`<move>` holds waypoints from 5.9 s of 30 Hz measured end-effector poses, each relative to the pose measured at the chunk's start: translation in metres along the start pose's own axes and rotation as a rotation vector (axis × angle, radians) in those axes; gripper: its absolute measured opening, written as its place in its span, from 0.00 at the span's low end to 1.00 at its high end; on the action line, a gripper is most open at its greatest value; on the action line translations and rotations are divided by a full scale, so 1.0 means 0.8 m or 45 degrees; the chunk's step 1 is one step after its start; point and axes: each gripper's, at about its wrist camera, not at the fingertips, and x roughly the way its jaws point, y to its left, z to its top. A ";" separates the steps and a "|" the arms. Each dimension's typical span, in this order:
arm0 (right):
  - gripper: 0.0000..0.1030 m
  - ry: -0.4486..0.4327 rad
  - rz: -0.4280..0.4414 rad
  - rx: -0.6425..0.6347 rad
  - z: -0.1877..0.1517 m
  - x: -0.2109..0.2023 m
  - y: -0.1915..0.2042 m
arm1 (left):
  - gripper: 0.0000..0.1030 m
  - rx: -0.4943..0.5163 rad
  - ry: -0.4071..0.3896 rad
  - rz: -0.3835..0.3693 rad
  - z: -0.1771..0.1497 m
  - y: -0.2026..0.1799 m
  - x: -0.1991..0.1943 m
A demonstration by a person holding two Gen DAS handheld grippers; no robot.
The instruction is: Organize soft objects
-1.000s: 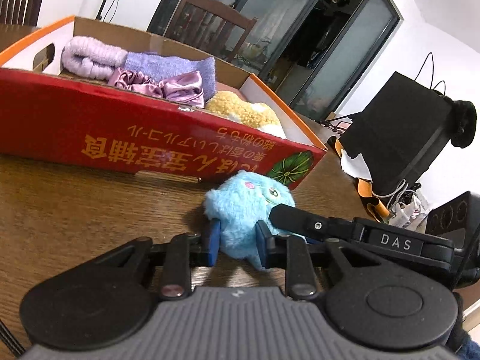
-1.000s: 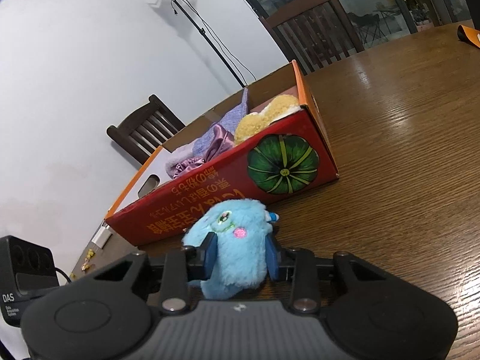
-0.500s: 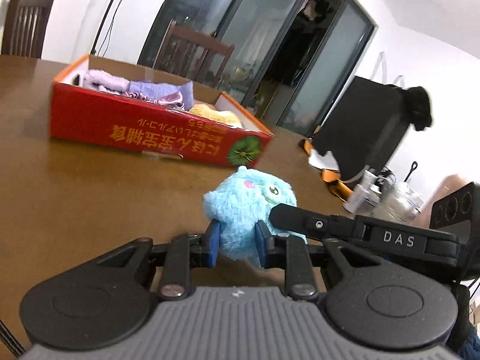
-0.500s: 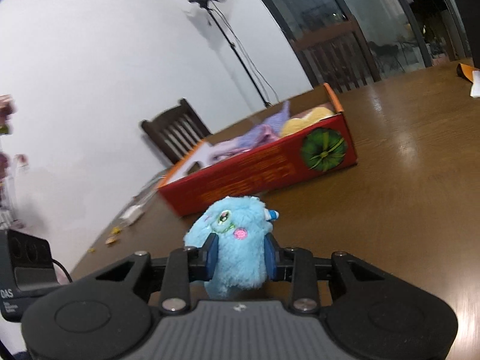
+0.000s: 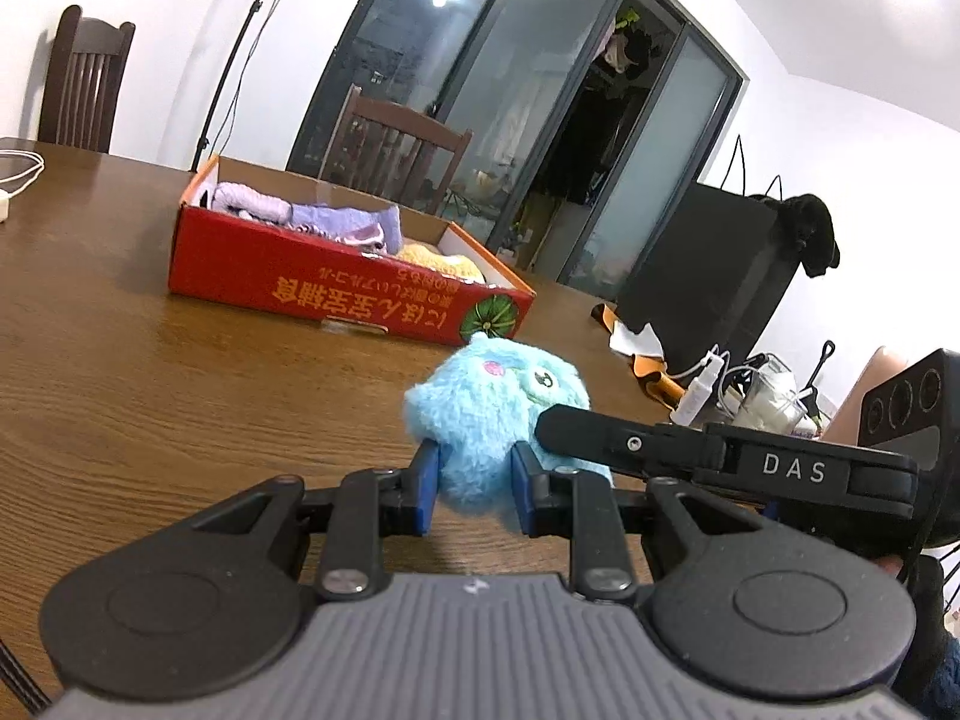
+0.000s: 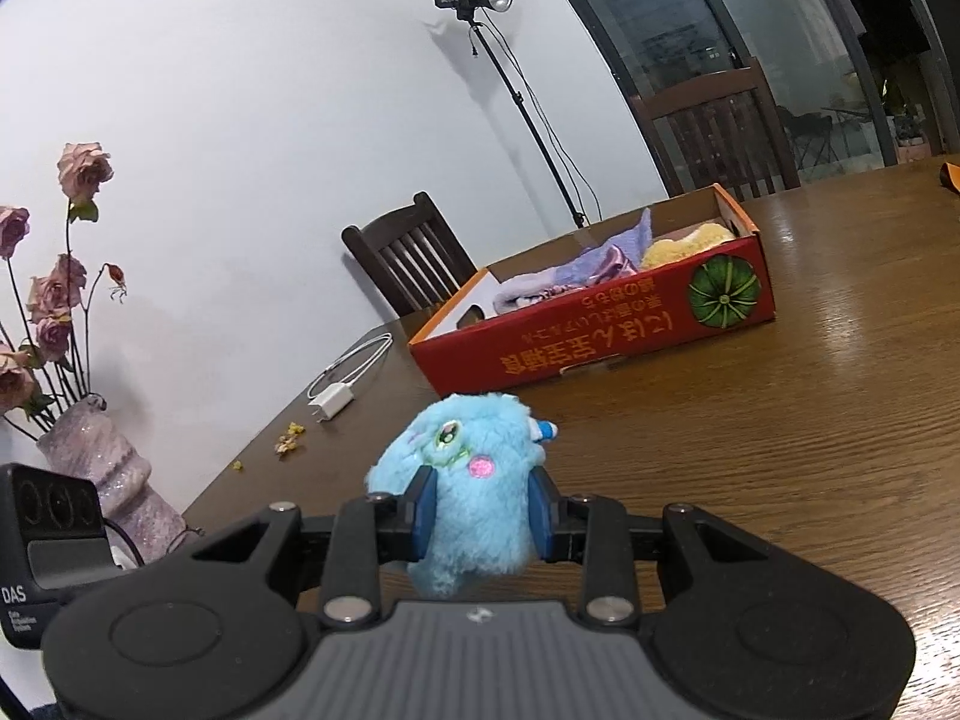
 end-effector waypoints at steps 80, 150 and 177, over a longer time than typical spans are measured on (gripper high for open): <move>0.53 0.138 -0.410 -0.402 0.284 0.206 -0.026 | 0.97 0.324 -0.160 0.417 0.269 0.084 0.095; 1.00 -0.373 -0.368 -0.453 -0.176 -0.196 0.123 | 1.00 0.362 -0.481 0.566 -0.126 -0.099 -0.260; 1.00 -0.358 -0.373 -0.427 -0.177 -0.192 0.116 | 1.00 0.344 -0.457 0.545 -0.125 -0.097 -0.257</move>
